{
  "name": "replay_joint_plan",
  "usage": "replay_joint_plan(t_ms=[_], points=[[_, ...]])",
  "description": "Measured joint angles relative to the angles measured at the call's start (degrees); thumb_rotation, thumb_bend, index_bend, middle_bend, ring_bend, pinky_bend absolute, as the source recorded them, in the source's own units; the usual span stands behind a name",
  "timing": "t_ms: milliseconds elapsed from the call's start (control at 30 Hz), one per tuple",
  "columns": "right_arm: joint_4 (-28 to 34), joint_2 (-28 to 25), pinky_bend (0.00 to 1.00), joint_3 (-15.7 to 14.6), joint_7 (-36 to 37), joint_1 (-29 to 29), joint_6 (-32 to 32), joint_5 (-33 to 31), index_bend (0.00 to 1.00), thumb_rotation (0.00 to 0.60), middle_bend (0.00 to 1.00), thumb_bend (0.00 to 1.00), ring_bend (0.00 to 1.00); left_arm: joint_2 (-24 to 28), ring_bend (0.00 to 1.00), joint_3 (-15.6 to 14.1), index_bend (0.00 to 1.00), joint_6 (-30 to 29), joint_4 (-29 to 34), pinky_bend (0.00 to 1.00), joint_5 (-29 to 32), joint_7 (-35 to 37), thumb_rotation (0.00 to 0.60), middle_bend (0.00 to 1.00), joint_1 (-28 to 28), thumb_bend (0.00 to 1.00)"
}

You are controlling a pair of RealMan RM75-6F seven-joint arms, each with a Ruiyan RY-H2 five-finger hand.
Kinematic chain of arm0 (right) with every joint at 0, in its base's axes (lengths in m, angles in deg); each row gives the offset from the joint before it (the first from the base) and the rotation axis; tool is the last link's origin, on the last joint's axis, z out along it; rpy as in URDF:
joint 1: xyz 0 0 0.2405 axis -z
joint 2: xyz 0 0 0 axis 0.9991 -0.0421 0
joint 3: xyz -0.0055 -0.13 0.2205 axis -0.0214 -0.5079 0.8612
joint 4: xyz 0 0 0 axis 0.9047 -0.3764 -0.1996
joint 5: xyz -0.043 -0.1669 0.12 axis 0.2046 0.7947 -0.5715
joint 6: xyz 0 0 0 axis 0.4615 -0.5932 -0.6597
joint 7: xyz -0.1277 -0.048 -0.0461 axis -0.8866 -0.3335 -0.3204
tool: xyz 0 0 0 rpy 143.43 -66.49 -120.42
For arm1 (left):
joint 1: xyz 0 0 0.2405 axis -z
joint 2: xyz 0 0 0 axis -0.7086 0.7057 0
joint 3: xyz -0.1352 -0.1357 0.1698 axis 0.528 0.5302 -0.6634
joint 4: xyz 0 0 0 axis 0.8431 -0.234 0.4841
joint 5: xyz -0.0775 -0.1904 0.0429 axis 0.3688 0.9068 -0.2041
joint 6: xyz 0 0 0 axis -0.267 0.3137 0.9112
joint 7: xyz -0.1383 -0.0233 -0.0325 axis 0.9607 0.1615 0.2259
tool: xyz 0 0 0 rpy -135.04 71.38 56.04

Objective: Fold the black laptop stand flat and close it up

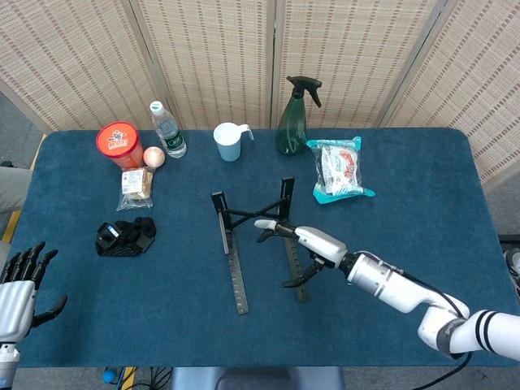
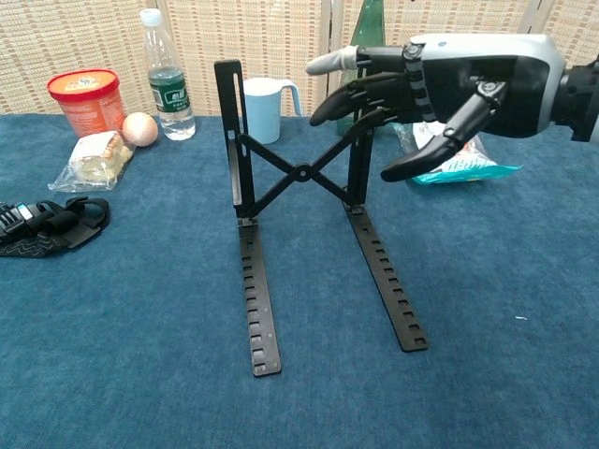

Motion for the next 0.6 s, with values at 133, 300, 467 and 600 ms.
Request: replay_joint_plan(t_ms=[133,300,467,600], points=[[0.34,1.44,0.11,0.16,1.11,-2.07,0.09,0.66,0.09,0.600,0.22,0.00,0.10,0.14,0.01,-0.11,0.12,-0.11,0.58,0.01,-0.09,-0.43,0.600,0.02,-0.10,0.23],[-0.75,5.24,0.09,1.21,0.55,-5.17,1.64,0.11,0.09,0.600,0.22,0.00,0.09,0.21,0.01,-0.18,0.12,-0.25,1.03,0.01,-0.34,-0.75,0.600,0.02,-0.14,0.23],[-3.19,9.90,0.09,2.67,-0.50,-8.35,4.56,-2.44,0.09,0.600,0.22,0.00,0.09,0.35,0.01,-0.37,0.12,-0.33,1.07,0.01,-0.12,-0.70,0.600,0.02,-0.42,0.23],[-6.15,13.66,0.09,3.47,-0.66,-10.31,6.90,-4.56,0.09,0.600,0.22,0.00,0.09,0.42,0.01,-0.53,0.12,-0.39,1.02,0.01,0.10,-0.63,0.600,0.02,-0.68,0.23]])
